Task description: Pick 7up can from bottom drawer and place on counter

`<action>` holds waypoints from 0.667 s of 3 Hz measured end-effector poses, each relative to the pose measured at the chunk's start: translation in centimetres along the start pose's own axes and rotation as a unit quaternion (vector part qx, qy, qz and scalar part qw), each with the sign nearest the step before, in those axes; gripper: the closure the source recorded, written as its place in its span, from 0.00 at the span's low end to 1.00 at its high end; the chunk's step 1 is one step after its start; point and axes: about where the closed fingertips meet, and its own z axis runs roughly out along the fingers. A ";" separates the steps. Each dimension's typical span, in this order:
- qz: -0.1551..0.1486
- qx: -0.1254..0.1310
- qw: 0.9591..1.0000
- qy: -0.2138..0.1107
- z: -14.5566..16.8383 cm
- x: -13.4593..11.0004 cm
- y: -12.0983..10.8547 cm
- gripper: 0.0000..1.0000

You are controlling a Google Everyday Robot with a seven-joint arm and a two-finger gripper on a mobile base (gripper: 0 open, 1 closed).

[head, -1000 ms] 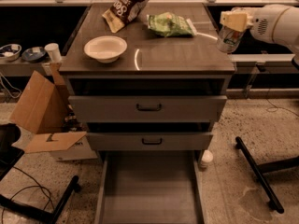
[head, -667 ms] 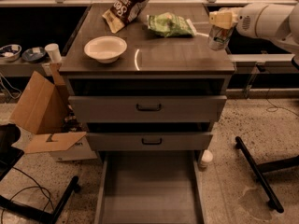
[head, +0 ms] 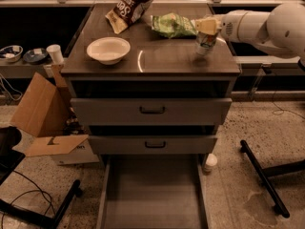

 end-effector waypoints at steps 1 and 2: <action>-0.016 -0.079 0.997 -0.007 2.7 1.0 5.1 0.75; -0.016 -0.080 0.997 -0.007 2.7 1.0 5.1 0.50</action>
Offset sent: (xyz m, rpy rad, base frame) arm -0.0040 0.0426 -0.0118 0.0168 -0.0111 0.1223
